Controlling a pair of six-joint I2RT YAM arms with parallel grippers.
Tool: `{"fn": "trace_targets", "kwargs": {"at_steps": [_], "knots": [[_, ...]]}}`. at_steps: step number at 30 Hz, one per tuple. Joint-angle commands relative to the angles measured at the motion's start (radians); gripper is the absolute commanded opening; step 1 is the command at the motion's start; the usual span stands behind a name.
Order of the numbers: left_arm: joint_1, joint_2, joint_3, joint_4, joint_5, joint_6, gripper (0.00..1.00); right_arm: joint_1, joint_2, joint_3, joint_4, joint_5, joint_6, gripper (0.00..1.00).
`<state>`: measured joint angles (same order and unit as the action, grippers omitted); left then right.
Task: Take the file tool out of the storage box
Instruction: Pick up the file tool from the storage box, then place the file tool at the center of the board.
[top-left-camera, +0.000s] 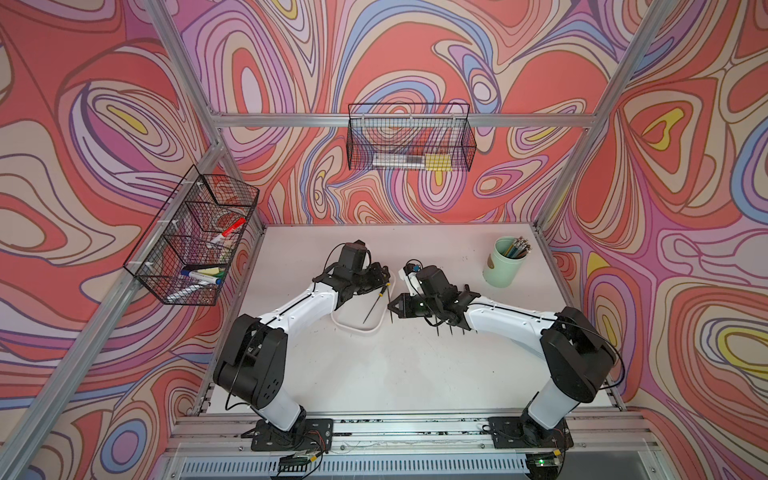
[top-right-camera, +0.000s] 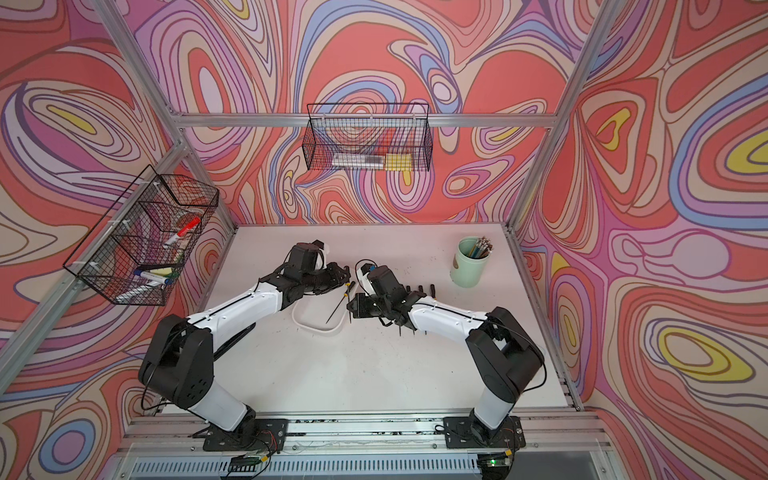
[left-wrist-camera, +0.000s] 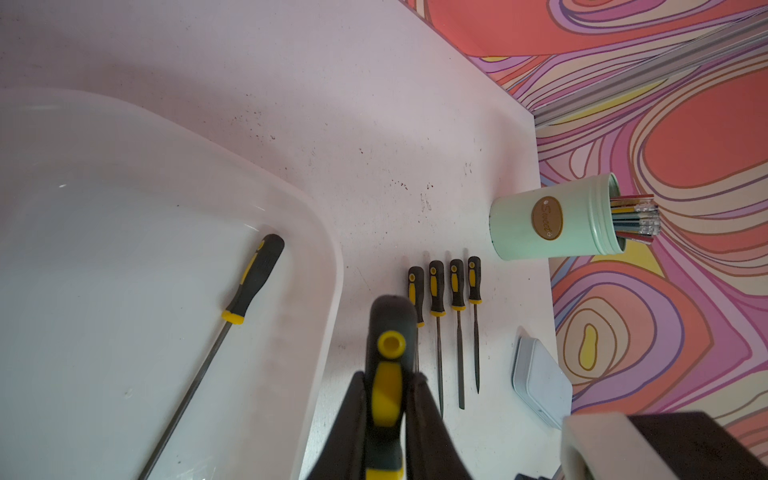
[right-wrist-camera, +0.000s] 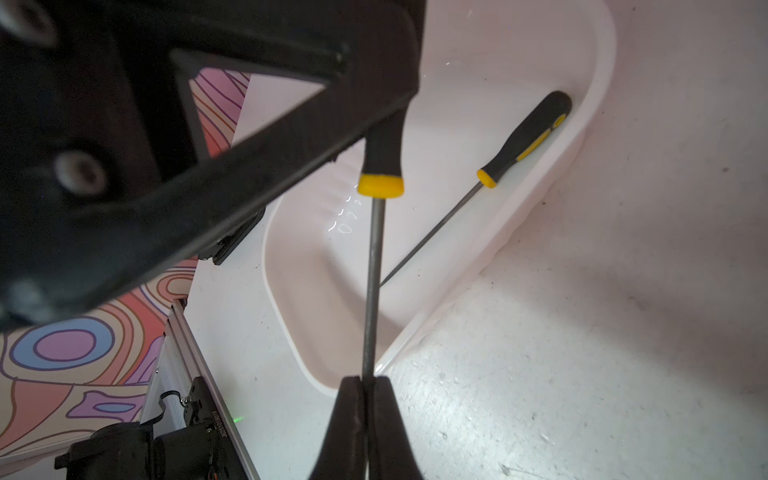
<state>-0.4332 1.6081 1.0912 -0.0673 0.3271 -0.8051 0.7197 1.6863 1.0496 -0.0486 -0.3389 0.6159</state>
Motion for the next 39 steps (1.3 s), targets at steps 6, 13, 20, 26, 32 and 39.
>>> {"fn": "trace_targets", "kwargs": {"at_steps": [6, 13, 20, 26, 32, 39], "knots": [[-0.015, -0.017, 0.003, 0.022, 0.037, -0.011, 0.14, 0.006, 0.020, 0.042, 0.007, 0.004, -0.022, 0.00], [-0.015, -0.002, 0.023, -0.004, 0.050, 0.009, 0.52, 0.004, -0.001, 0.067, -0.067, 0.104, -0.050, 0.00], [-0.013, -0.012, 0.086, -0.155, -0.010, 0.124, 0.97, -0.029, -0.061, 0.066, -0.203, 0.208, -0.106, 0.00], [-0.011, -0.080, 0.085, -0.245, -0.083, 0.249, 0.99, -0.102, -0.139, 0.064, -0.420, 0.308, -0.185, 0.00], [-0.011, -0.107, 0.026, -0.270, -0.061, 0.314, 0.99, -0.228, -0.196, 0.088, -0.653, 0.351, -0.268, 0.00], [-0.013, -0.165, -0.076, -0.228, -0.028, 0.332, 0.99, -0.343, -0.172, 0.120, -0.801, 0.372, -0.331, 0.00]]}}
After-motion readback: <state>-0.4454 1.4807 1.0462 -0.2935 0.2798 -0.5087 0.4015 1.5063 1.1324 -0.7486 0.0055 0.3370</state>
